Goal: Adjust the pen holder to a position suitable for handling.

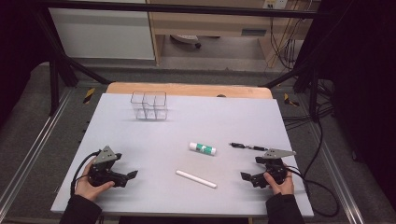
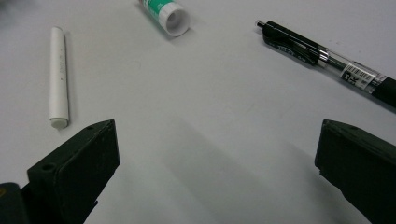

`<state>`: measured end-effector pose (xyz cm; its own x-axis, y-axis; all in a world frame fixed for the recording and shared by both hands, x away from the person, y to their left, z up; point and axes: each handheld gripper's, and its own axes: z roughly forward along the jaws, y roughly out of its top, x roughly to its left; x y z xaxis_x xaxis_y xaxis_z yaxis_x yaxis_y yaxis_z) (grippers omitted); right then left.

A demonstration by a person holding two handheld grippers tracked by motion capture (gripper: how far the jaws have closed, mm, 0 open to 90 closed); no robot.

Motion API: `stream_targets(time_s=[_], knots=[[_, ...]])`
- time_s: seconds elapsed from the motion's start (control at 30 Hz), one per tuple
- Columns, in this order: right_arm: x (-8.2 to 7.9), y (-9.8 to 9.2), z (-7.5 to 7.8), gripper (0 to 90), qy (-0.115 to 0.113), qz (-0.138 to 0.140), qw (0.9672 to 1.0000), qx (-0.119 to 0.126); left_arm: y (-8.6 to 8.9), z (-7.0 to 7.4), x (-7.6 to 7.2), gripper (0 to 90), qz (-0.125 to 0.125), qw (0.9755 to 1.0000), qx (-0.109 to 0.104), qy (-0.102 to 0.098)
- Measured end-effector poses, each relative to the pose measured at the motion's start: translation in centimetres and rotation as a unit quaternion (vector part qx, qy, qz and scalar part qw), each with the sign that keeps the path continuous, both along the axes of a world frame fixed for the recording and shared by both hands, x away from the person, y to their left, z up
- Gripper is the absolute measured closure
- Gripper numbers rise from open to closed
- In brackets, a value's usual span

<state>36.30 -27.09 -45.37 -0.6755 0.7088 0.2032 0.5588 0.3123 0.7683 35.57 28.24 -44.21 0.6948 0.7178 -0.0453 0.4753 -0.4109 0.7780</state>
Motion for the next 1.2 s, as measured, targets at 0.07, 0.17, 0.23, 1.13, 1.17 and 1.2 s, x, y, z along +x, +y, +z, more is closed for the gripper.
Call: stream_targets(time_s=[0.07, 0.17, 0.23, 1.13, 1.17, 1.2], knots=[[0.0, 0.0, 0.0, 0.4, 0.0, 0.001, 1.0, -0.001, -0.1, 0.0, 0.0, 2.7, 0.0, 1.0, 0.002, 0.0], [0.0, 0.0, 0.0, 0.4, 0.0, 0.002, 1.0, -0.001, -0.1, 0.0, 0.0, 2.7, -0.001, 1.0, 0.003, 0.002], [0.0, 0.0, 0.1, 0.4, -0.001, 0.002, 1.0, 0.0, -0.2, 0.1, 0.0, 2.6, -0.002, 1.0, 0.003, 0.002], [-0.1, 0.1, 0.0, 0.4, 0.001, -0.002, 1.0, -0.009, -1.7, 1.6, 0.8, 2.6, -0.043, 0.9975, 0.053, -0.021], [0.0, 0.0, 0.0, 0.4, 0.0, -0.002, 1.0, -0.009, -1.8, 1.7, 0.9, 2.7, -0.046, 0.997, 0.057, -0.025], [0.0, 0.0, 0.0, 0.4, 0.0, -0.002, 1.0, -0.009, -1.9, 1.8, 1.0, 2.7, -0.05, 0.9962, 0.064, -0.03]])
